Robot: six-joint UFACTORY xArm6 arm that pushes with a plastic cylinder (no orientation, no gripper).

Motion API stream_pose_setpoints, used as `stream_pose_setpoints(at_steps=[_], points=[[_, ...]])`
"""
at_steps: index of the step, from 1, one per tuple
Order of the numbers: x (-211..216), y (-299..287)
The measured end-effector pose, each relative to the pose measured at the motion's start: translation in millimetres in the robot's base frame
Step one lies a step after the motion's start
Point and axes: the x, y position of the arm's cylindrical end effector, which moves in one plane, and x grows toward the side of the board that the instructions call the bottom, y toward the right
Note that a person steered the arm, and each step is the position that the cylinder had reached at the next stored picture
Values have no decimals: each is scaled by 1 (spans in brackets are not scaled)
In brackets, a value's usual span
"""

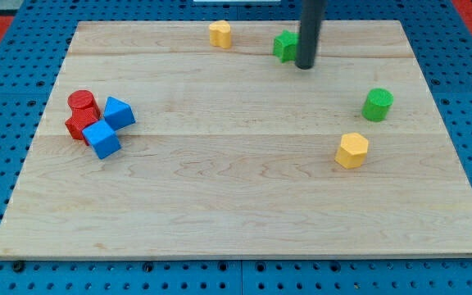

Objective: Move the green circle to left of green star

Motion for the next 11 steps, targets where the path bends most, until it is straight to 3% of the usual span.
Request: stream_pose_setpoints(at_steps=[2,4,11], points=[[66,140],[132,121],[84,94]])
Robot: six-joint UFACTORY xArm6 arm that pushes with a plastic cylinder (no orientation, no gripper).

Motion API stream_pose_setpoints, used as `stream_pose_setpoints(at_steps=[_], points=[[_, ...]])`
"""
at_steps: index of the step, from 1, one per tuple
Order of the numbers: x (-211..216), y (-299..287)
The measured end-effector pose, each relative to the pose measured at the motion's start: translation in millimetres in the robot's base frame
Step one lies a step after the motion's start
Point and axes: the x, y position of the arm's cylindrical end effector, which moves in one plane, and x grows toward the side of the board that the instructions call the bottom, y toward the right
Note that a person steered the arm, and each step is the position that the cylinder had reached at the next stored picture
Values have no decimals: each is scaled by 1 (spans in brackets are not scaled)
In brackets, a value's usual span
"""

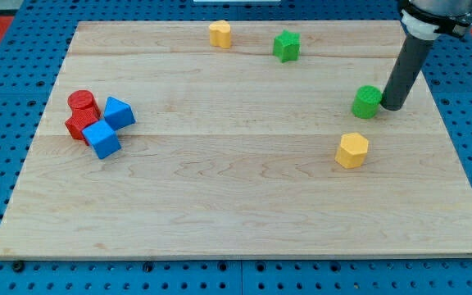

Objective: Move the green circle to left of green star

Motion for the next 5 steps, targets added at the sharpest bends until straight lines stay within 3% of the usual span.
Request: stream_pose_setpoints(at_steps=[1,5], points=[[21,-9],[8,-34]])
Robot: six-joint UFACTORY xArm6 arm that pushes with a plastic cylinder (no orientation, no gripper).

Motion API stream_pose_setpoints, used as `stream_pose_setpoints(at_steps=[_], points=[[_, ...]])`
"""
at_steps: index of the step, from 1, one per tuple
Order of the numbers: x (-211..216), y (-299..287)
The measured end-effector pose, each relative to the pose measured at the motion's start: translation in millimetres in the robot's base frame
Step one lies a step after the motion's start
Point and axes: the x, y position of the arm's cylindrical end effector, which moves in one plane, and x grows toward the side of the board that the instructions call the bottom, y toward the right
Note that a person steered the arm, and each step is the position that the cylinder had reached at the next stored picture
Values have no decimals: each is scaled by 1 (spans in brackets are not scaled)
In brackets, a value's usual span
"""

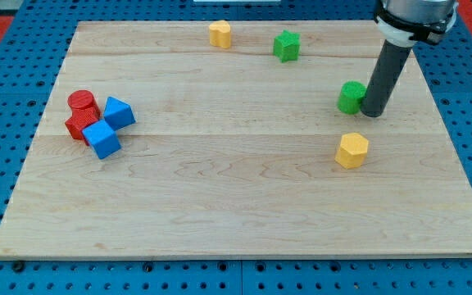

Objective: Move the green circle to left of green star

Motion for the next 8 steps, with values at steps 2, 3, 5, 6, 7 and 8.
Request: stream_pose_setpoints(at_steps=[2,3,5,6,7,8], points=[[-29,-18],[-59,-20],[-86,-54],[-86,-71],[-78,-74],[-59,-74]])
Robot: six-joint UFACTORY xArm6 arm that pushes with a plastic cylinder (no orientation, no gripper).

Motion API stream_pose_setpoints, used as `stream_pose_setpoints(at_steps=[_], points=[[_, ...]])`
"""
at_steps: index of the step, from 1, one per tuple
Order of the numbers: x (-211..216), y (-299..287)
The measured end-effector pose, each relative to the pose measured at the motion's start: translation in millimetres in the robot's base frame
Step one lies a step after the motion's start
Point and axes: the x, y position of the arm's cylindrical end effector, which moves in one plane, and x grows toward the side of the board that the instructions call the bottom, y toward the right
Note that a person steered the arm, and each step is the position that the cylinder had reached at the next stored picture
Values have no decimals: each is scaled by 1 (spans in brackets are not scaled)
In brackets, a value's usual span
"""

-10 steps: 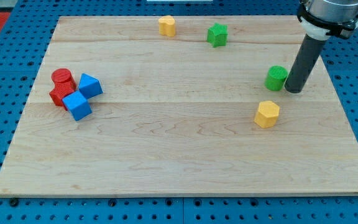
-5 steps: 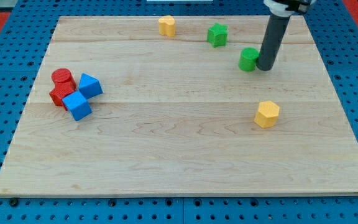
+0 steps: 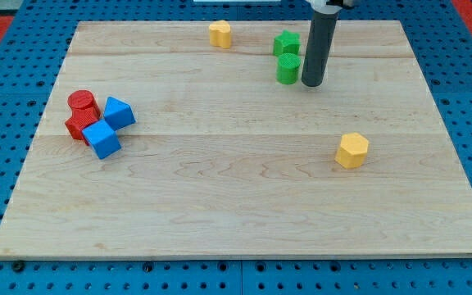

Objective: Move the green circle to left of green star

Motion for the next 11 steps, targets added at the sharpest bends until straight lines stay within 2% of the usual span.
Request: stream_pose_setpoints(at_steps=[5,6,7,9,11], points=[[-2,-78],[9,-69],[9,-44],[4,-33],[-52,-38]])
